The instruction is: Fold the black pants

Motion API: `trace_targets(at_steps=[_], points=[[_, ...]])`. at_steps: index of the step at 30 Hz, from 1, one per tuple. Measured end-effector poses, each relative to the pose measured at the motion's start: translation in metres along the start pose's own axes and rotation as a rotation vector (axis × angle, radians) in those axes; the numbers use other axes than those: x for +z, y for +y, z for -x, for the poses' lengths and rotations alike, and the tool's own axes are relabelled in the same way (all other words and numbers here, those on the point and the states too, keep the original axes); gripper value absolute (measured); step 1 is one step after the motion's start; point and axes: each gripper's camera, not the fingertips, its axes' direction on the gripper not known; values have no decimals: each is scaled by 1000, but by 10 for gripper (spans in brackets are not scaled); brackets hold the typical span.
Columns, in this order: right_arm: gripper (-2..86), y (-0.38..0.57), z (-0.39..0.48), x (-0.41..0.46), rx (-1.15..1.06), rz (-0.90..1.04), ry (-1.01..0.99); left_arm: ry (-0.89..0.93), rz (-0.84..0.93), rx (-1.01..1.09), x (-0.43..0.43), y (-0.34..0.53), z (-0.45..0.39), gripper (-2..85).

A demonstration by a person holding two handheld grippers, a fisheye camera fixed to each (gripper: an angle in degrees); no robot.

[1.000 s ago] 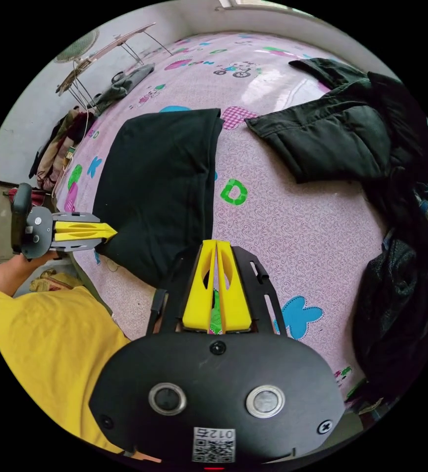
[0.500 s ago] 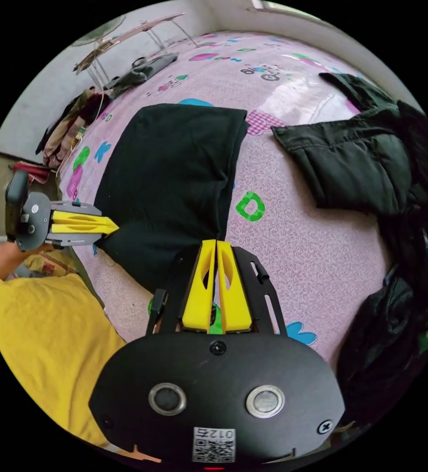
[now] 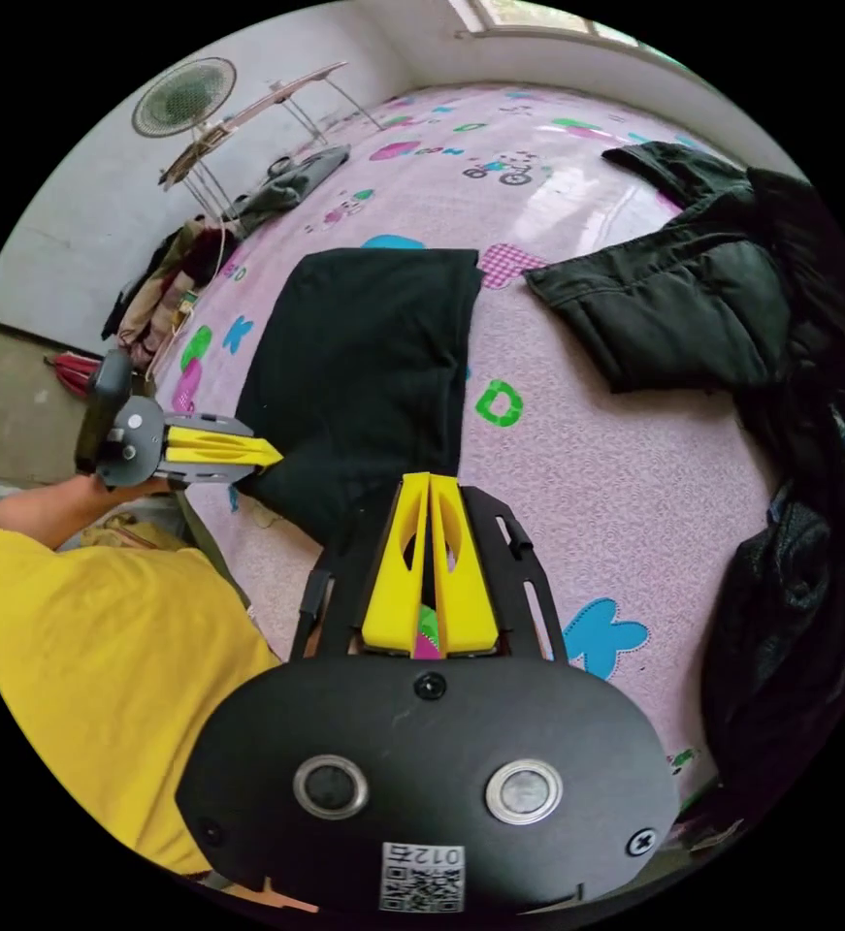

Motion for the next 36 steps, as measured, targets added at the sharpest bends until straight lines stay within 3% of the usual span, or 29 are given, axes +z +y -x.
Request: trace_targets(at_steps=[6,8,13,17,23,26,29,36], points=[[0,0,-10,36,54,92,103,-13,11,13,6,-1,2,0],[0,-1,-16,34,77,94,56,-16,9,7,8,0,3,0],[0,0,-17,16,76,50,154,-8,0,3,14,3,9,0],[0,-15,-2,16,9,-30,62,-2,1,7,19,5,14,0],[0,-26,-21,45,59,59,33,-1,2,3,26,9,23,0],[-1,-27,-22,35,71,31,149,-4,-18,-5,30,14,28,0],[-1,-35,-22,27,53,-36,105,-4,-52,-11,35,21,34,0],[-1,-43,-48,62,93,45,84,46,-67,-39,44,29,58,0]])
